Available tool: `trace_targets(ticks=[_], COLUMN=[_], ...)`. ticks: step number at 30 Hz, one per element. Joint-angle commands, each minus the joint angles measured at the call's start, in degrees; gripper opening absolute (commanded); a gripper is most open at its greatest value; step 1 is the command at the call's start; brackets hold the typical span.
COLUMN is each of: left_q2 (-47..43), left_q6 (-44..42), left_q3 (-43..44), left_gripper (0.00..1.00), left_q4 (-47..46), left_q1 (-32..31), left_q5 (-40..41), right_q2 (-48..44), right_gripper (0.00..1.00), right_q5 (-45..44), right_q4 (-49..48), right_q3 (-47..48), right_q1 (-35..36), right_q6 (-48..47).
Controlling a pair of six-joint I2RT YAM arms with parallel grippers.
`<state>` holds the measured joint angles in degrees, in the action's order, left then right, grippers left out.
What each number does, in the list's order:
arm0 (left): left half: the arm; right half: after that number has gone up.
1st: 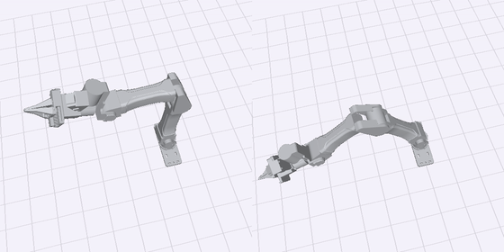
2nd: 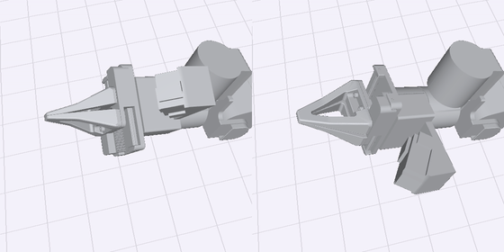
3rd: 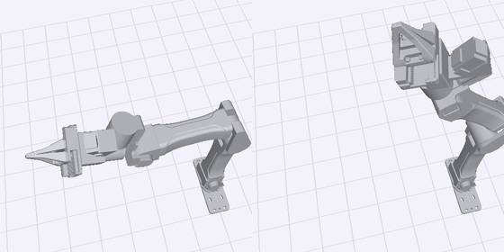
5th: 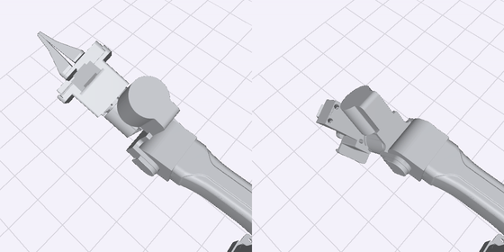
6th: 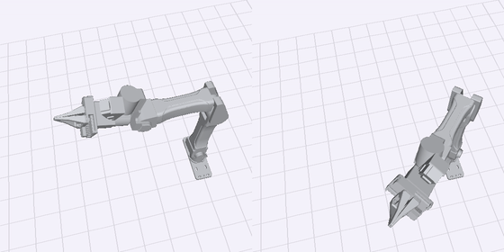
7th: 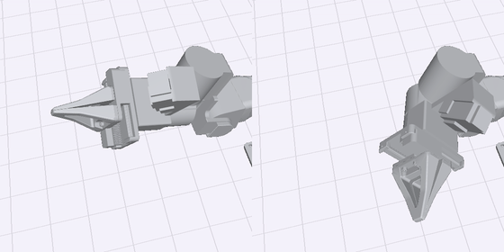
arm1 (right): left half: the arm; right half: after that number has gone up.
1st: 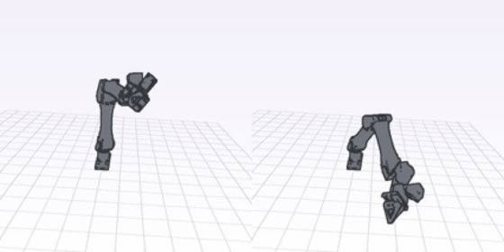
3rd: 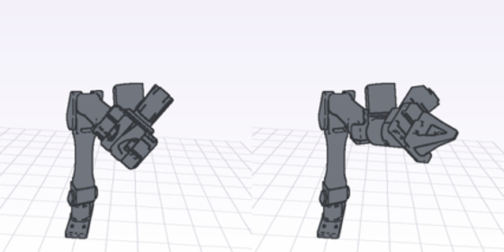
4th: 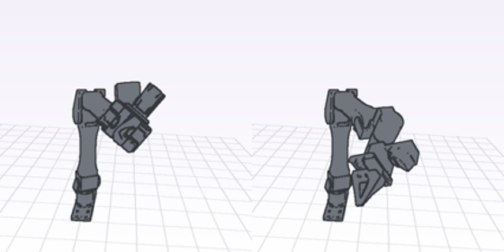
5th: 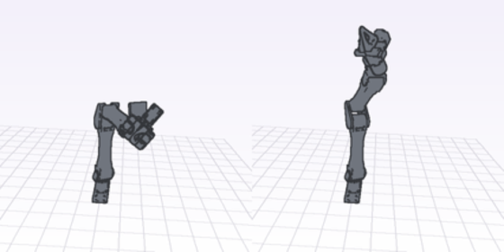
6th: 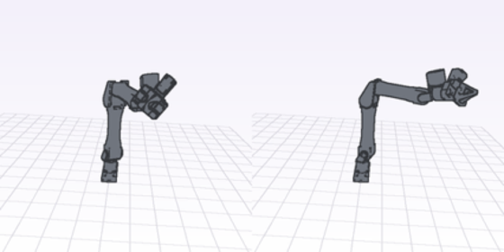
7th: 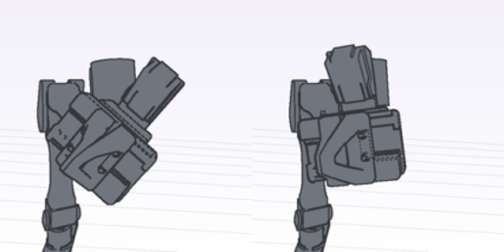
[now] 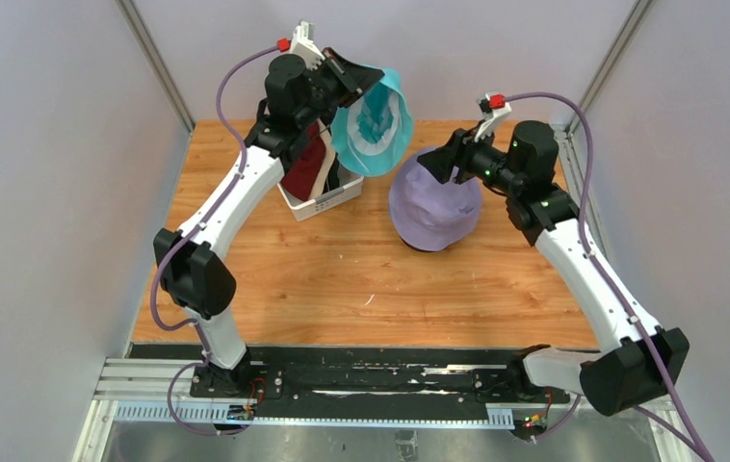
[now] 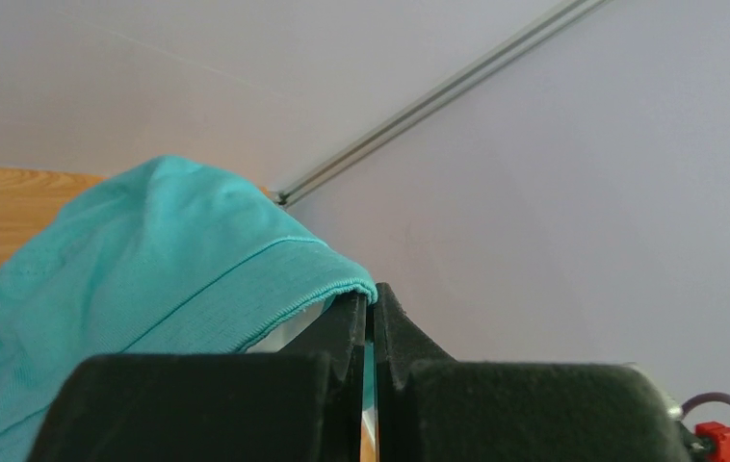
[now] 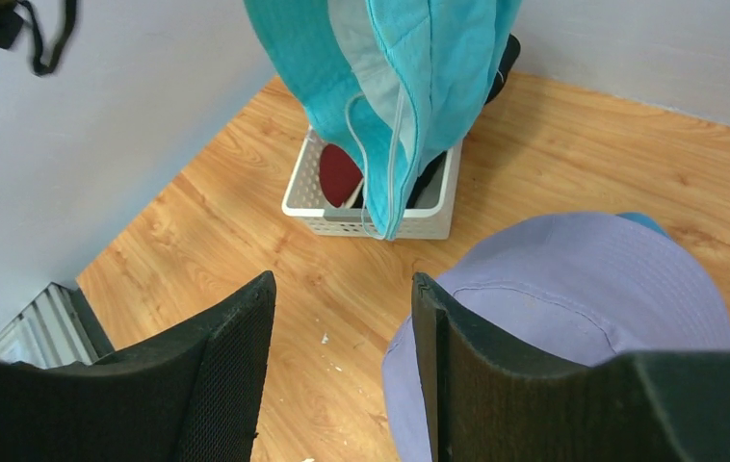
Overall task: Stack the hats
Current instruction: Pick up the hat from the bin, then stack the hat on the hat.
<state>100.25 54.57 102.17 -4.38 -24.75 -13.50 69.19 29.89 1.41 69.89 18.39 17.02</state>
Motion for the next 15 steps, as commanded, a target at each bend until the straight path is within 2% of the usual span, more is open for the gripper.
trace_targets(ticks=[1, 7, 15], left_q2=[1.6, 4.1, 4.8], left_q6=[-1.3, -1.2, -1.1], left_q3=[6.9, 12.2, 14.5], left_gripper=[0.0, 0.0, 0.0], left_q4=[1.2, 3.5, 4.3], left_q1=[-0.9, -1.1, -1.3], left_q5=[-1.4, -2.2, -2.5], right_q2=[3.1, 7.4, 13.0], right_gripper=[0.54, 0.54, 0.53], right_q5=[-4.0, -5.5, -7.4], right_q4=[-0.3, -0.9, -1.9], right_q3=[2.7, 5.0, 9.0], right_q1=[2.3, 3.6, 4.2], right_q6=[-3.3, -4.5, -5.4])
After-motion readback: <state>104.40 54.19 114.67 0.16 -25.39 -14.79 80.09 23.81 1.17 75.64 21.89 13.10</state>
